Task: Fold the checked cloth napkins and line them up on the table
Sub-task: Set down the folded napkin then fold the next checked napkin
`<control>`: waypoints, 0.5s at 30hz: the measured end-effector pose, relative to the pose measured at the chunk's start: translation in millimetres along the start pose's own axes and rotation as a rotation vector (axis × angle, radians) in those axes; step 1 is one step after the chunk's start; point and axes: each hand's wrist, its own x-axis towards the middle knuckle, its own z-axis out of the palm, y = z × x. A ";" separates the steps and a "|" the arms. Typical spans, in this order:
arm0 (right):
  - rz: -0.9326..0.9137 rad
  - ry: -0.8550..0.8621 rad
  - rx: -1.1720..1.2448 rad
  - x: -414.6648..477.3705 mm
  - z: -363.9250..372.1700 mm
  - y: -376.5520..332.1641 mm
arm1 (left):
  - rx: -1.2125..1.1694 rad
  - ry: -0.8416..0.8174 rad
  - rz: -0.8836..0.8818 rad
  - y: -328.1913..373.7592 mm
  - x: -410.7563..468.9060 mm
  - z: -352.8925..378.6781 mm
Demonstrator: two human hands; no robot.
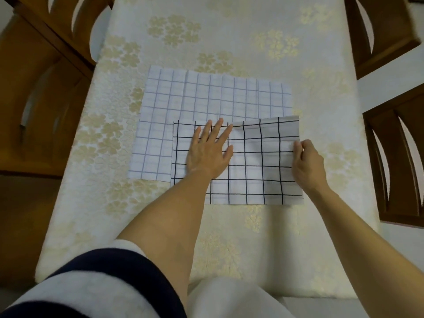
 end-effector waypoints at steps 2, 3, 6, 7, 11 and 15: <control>0.014 -0.011 0.032 -1.9 0.6 -3.2 | -0.002 0.002 0.005 -0.3 0.2 0.1; 0.032 -0.044 0.029 -1.5 0.2 -2.5 | -0.003 0.002 0.007 -0.4 0.0 0.4; 0.083 -0.138 0.007 -1.1 -2.1 2.0 | -0.006 0.005 0.008 -1.5 -0.7 1.7; 0.068 -0.128 -0.005 -1.7 -2.6 3.1 | -0.005 0.008 0.007 -1.6 -0.8 1.8; -0.031 -0.028 -0.064 -9.6 -6.3 -10.3 | -0.014 0.007 0.002 -0.5 -0.5 1.5; -0.123 -0.002 -0.067 -17.4 -8.1 -33.8 | 0.006 -0.013 0.009 -1.3 0.8 2.7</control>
